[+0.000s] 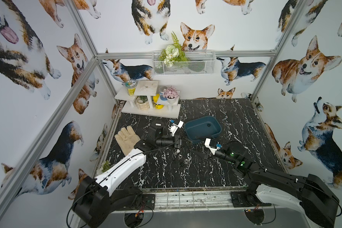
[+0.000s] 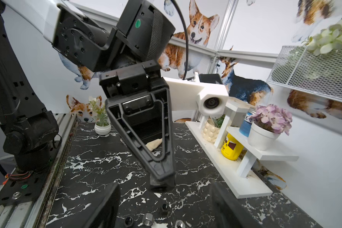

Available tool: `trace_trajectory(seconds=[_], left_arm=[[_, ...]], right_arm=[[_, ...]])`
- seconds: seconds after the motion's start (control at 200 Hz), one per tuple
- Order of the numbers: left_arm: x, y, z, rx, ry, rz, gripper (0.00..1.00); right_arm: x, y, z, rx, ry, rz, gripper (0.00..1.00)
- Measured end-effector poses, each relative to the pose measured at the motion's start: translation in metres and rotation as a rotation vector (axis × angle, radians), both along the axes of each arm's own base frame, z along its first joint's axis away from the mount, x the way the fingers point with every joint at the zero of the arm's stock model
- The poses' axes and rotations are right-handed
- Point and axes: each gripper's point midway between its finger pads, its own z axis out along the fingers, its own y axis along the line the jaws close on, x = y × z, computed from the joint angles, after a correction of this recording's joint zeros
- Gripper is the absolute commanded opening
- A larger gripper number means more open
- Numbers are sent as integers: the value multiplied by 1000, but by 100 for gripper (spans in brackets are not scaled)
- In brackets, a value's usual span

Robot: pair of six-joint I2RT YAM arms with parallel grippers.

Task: Put the nuts on the desktop into the storage box
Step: Pick up the nut from the center of the board.

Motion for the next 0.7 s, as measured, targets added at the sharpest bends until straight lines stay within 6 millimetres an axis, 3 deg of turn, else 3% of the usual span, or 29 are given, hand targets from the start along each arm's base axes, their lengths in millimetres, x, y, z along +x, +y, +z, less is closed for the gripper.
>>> trace_trajectory(seconds=[0.235,0.566,0.701], left_arm=[[-4,-4,13,-50,-10,-34,16],[-2,-8,12,-73,21,-47,16],[-3,-10,15,-86,22,-51,16]], right_arm=[[-1,2,5,17,-15,6,46],[-2,0,11,48,-32,8,42],[-1,0,12,56,-35,2,31]])
